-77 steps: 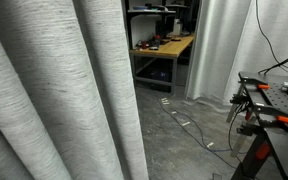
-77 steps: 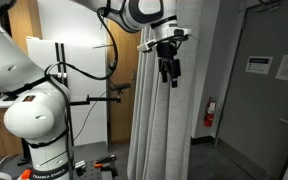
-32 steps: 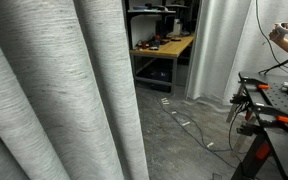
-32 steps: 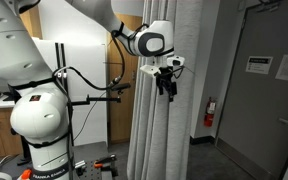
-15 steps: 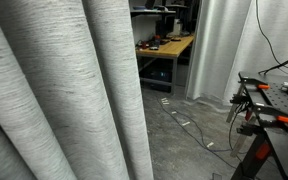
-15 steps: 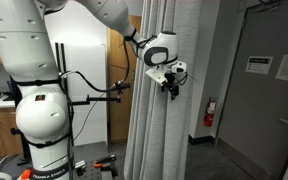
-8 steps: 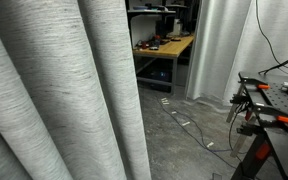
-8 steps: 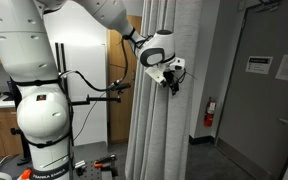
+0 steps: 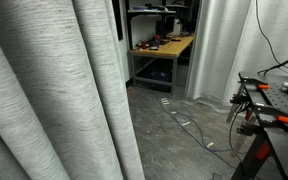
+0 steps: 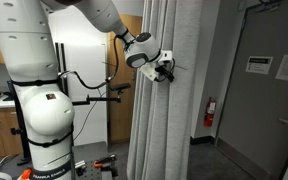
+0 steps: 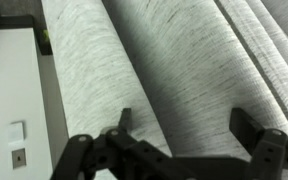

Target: Close the curtain

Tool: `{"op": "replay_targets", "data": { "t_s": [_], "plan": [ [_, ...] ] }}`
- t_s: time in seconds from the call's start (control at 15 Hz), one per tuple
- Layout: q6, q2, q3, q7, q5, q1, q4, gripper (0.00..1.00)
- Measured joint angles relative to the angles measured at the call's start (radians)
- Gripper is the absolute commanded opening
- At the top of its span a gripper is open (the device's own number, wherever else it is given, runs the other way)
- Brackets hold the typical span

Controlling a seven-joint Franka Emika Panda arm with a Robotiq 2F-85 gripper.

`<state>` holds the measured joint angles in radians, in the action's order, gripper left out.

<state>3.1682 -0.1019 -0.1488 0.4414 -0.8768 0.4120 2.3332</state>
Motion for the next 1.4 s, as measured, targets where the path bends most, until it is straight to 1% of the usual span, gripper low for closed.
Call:
{"op": "replay_targets", "data": {
  "t_s": [0.07, 0.13, 0.33, 0.47, 0.53, 0.67, 0.73, 0.8, 0.87, 0.93, 1.07, 1.13, 1.27, 1.33, 1.4],
  "plan": [
    [0.053, 0.013, 0.001, 0.050, -0.042, 0.030, -0.017, 1.00],
    [0.094, 0.027, 0.002, 0.088, -0.059, 0.051, -0.036, 1.00],
    [0.168, 0.070, 0.011, 0.152, -0.049, 0.072, -0.090, 1.00],
    [0.202, 0.100, 0.000, 0.093, 0.098, 0.019, -0.096, 1.00],
    [0.222, 0.119, 0.007, 0.086, 0.130, 0.001, -0.097, 1.00],
    [0.260, 0.161, 0.034, 0.093, 0.155, -0.023, -0.098, 1.00],
    [0.274, 0.181, 0.044, 0.093, 0.168, -0.037, -0.099, 0.89],
    [0.285, 0.200, 0.052, 0.093, 0.181, -0.049, -0.099, 0.72],
    [0.292, 0.215, 0.056, 0.093, 0.191, -0.059, -0.099, 0.66],
    [0.293, 0.227, 0.059, 0.092, 0.202, -0.069, -0.100, 0.56],
    [0.293, 0.240, 0.057, 0.088, 0.222, -0.084, -0.100, 0.42],
    [0.293, 0.243, 0.055, 0.087, 0.231, -0.090, -0.101, 0.33],
    [0.293, 0.247, 0.052, 0.082, 0.249, -0.097, -0.101, 0.20],
    [0.292, 0.249, 0.052, 0.082, 0.252, -0.099, -0.101, 0.11],
    [0.291, 0.252, 0.052, 0.082, 0.253, -0.101, -0.101, 0.05]
  ]
}}
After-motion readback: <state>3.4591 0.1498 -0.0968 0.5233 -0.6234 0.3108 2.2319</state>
